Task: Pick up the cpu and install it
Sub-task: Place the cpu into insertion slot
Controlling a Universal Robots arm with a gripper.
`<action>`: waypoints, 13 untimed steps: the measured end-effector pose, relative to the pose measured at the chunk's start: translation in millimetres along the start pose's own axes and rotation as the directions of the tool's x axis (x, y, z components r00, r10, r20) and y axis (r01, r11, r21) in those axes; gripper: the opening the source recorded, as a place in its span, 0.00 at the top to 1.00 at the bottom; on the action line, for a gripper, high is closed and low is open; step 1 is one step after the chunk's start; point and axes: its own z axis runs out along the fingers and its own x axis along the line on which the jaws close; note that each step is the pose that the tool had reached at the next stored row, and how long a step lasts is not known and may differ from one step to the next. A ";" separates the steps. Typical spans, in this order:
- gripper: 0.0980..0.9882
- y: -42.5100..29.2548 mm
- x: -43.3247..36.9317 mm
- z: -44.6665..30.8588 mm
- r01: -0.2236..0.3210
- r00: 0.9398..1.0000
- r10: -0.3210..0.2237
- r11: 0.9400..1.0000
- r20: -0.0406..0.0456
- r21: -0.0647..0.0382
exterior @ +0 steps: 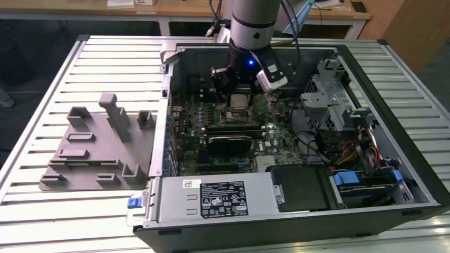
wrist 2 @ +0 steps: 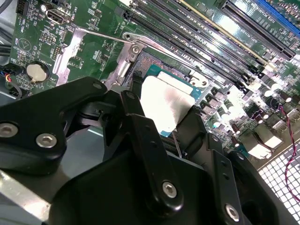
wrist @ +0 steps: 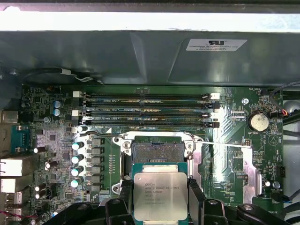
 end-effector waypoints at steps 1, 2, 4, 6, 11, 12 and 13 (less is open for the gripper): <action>0.50 0.0 0.0 0.0 0.000 1.000 0.000 1.000 0.000 0.000; 0.50 0.0 0.0 0.0 0.000 1.000 0.000 1.000 0.000 0.000; 0.50 0.0 -0.1 0.0 0.000 1.000 0.000 1.000 0.000 0.000; 0.50 0.0 -0.1 0.0 0.000 1.000 0.000 1.000 0.000 0.000; 0.50 0.1 -0.2 0.1 -0.023 1.000 0.023 1.000 0.001 -0.001; 0.50 0.0 -0.2 0.1 -0.040 0.999 0.040 0.999 0.002 -0.001; 0.50 0.0 -0.2 0.1 -0.056 0.998 0.056 0.998 0.003 -0.001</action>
